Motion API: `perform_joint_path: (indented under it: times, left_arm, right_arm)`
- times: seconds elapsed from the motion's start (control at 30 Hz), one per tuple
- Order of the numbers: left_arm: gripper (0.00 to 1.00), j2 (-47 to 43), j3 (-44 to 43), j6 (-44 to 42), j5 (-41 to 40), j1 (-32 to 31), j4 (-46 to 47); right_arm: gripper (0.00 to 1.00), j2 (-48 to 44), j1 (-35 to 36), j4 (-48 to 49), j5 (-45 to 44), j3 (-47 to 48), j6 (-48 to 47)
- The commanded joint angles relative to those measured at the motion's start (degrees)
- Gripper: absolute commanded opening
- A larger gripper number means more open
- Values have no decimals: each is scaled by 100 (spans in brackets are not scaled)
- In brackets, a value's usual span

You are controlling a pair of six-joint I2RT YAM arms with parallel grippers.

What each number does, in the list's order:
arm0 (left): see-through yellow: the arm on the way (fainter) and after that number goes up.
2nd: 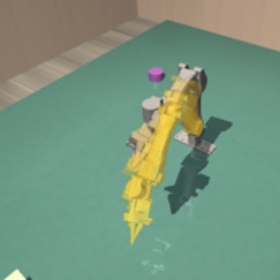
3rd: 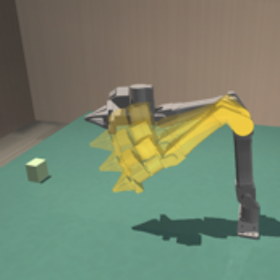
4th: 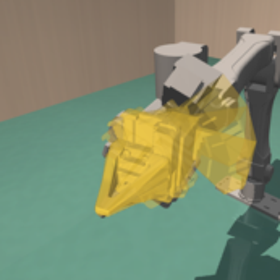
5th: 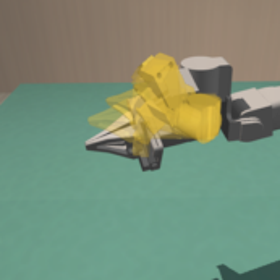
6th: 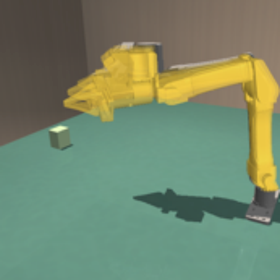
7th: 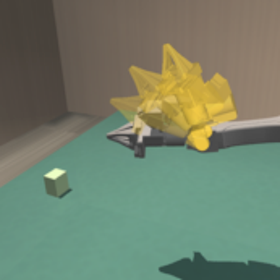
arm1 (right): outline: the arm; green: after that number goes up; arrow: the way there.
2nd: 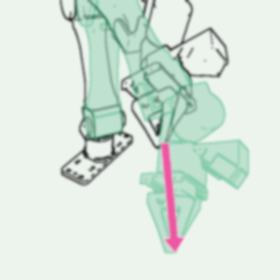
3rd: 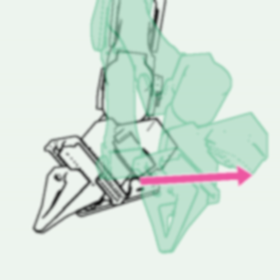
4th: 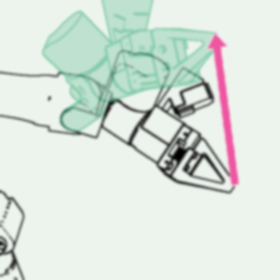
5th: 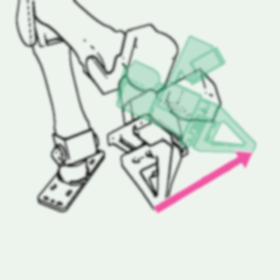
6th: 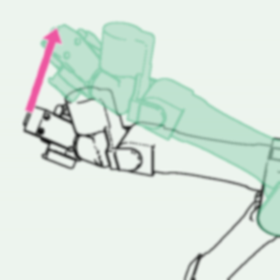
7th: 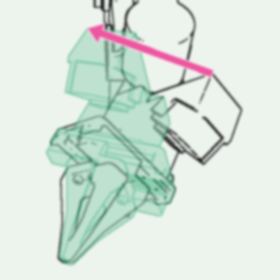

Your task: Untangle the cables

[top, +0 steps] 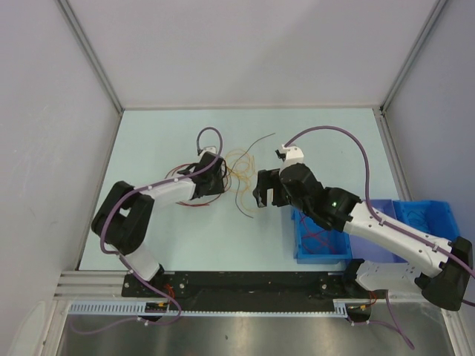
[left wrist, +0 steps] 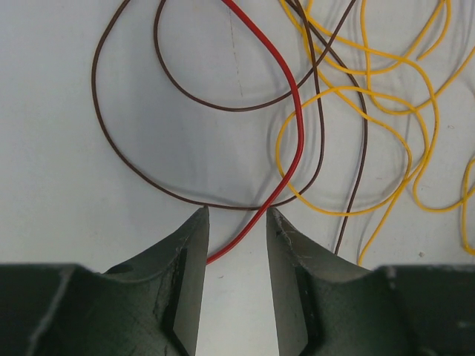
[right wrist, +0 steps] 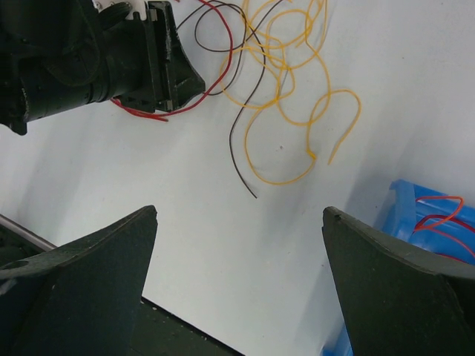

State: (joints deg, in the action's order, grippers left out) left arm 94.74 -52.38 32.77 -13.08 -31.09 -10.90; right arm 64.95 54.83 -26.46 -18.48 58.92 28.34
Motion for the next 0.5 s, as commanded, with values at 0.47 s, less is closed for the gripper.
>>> perform_joint_path:
  times: [0.47]
  left_arm:
    - [40,581,-721,45,-28,-99,-598]
  right_arm:
    - [96,27,-156,-131,117,15,-153]
